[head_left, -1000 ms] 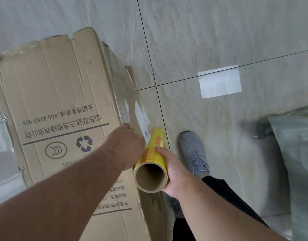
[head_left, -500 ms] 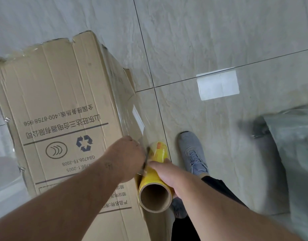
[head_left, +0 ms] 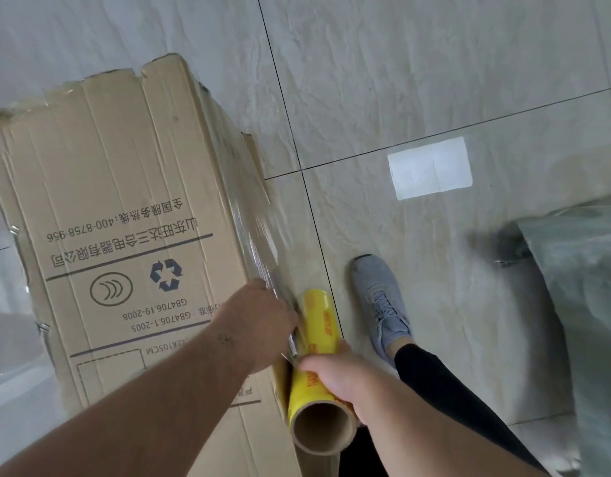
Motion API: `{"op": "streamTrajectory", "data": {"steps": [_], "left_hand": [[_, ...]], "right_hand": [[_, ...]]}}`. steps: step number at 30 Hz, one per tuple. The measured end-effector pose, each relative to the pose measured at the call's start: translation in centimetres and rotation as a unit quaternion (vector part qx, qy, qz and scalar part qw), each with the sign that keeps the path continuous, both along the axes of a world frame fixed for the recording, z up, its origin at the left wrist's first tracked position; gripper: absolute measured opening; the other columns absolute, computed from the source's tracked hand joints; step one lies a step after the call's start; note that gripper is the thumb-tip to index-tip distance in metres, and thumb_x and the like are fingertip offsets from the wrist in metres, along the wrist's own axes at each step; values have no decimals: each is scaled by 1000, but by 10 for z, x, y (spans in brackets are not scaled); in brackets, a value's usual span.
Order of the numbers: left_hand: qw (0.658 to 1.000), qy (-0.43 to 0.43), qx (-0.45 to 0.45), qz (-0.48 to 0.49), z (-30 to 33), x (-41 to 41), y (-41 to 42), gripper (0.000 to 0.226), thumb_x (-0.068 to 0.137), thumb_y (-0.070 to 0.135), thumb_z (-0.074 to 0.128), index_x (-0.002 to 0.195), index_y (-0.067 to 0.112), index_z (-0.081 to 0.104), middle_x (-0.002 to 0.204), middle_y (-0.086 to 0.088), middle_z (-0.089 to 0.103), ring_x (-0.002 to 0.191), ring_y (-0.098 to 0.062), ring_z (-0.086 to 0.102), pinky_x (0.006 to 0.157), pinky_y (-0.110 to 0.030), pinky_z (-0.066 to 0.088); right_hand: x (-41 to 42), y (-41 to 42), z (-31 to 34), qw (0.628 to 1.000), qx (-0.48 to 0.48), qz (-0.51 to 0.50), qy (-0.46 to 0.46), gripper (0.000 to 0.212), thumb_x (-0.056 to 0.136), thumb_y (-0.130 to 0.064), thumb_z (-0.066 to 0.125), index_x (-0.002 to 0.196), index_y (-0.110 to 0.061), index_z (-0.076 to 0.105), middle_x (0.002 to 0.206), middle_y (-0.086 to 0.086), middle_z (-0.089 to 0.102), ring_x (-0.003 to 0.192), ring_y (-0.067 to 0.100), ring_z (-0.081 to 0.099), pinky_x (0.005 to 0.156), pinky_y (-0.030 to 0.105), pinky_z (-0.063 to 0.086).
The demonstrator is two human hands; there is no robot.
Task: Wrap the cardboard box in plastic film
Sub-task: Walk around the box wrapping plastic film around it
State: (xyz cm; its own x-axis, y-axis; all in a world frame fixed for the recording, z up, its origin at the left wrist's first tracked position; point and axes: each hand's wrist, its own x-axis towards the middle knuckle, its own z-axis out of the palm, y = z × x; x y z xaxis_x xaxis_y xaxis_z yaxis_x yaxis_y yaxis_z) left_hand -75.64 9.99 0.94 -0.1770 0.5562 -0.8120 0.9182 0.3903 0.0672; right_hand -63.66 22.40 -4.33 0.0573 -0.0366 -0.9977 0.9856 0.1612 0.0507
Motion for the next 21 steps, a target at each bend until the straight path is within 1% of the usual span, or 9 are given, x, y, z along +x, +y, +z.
{"op": "streamTrajectory", "data": {"steps": [2,4,5,6,8,10,13,16,21], "left_hand": [[999,17,-16,-25,2,11,-1,29,99,28,49,122,19,63,120,-10,64,111,-31,59,103,-47,38],[998,30,-26,-40,3,18,-3,36,102,34,46,127,14,64,123,-15,58,115,-34,53,106,-52,36],[998,32,-24,-39,3,20,-5,37,102,34,46,127,13,64,124,-16,57,117,-35,51,107,-53,35],[999,30,-19,-35,4,21,-7,36,102,32,45,125,13,65,124,-16,56,118,-35,50,108,-52,34],[999,29,-2,-35,3,22,-12,33,101,28,46,121,14,67,123,-14,58,116,-33,52,108,-51,35],[998,37,5,-42,2,23,-14,31,99,26,46,120,16,66,120,-11,63,112,-32,56,106,-50,36],[999,32,-2,-28,-3,29,-14,31,99,22,45,126,14,58,124,-11,64,116,-32,59,107,-47,36],[999,37,9,-18,-5,35,-15,28,100,27,47,125,18,57,126,-11,65,117,-31,59,105,-47,35],[999,51,12,-5,-8,38,-14,28,100,24,42,124,16,53,120,-9,68,112,-30,61,104,-45,35]], "right_hand": [[-9,-2,12,998,-24,60,14,114,73,-71,80,168,-25,37,160,13,55,139,34,59,121,47,47],[-24,-1,17,991,-52,121,28,101,97,-67,67,176,-22,23,176,18,34,154,37,46,127,44,39],[-27,0,15,991,-48,119,30,103,98,-70,64,177,-21,18,177,19,32,155,38,45,127,44,38],[-26,1,10,993,-44,109,26,112,92,-76,65,177,-22,17,173,19,40,150,39,50,124,46,43],[-18,2,10,999,-15,30,-9,113,77,-83,69,169,-29,32,149,16,63,127,40,67,110,56,57],[3,6,8,989,4,-136,-58,90,79,-75,79,151,-26,56,124,14,79,106,38,78,97,63,64],[27,2,9,948,-14,-298,-115,74,80,-58,92,137,-17,68,110,20,85,102,41,83,98,68,62],[32,-7,3,935,-36,-337,-109,86,65,-54,98,137,-18,68,110,21,84,102,44,82,96,70,62],[23,0,1,961,-37,-259,-85,70,75,-58,90,128,-18,70,105,18,85,102,40,82,99,63,63]]}}
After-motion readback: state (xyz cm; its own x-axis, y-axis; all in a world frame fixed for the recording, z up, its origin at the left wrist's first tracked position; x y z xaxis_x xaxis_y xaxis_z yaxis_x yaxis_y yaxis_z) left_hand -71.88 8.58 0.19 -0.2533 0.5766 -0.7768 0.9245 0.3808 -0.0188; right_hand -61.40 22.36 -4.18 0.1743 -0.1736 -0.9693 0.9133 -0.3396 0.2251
